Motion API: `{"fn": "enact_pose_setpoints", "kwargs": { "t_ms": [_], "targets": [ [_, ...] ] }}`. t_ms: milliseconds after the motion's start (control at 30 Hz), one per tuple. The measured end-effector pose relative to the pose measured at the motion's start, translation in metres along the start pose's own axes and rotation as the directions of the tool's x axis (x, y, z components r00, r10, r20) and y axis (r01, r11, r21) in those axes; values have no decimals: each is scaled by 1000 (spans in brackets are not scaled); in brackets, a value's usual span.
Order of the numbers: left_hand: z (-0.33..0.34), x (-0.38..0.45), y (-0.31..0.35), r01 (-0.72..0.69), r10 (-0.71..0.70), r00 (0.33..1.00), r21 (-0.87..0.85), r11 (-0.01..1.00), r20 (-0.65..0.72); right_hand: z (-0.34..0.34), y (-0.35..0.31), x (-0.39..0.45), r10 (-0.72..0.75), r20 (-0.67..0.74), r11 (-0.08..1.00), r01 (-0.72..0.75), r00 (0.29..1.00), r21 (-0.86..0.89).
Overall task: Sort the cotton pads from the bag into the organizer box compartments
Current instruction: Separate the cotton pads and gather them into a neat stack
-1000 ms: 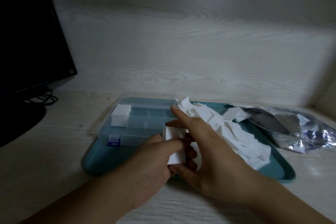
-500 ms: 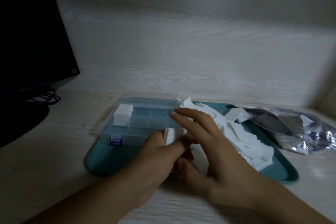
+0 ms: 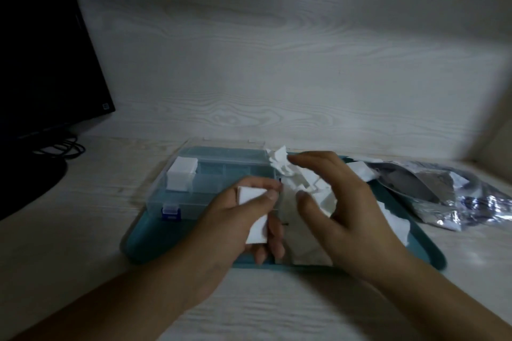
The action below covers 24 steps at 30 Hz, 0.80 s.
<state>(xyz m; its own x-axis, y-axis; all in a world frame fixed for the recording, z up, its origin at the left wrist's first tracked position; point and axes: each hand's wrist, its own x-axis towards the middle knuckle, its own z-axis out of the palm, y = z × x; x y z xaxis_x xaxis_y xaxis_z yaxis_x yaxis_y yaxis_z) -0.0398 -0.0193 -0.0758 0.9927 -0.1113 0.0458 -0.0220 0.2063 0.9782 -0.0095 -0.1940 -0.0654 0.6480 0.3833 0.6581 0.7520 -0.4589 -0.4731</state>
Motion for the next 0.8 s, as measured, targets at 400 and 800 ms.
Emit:
{"fn": "enact_pose_setpoints", "kwargs": {
  "t_ms": [400,800],
  "targets": [
    [-11,4,14,28,-54,984,-152,988,-169,2,27,2,278,196,877,-165,940,-451],
    [-7,2,12,89,-119,989,-282,955,-88,-12,25,11,198,-70,931,-210,978,-297]
  ]
}}
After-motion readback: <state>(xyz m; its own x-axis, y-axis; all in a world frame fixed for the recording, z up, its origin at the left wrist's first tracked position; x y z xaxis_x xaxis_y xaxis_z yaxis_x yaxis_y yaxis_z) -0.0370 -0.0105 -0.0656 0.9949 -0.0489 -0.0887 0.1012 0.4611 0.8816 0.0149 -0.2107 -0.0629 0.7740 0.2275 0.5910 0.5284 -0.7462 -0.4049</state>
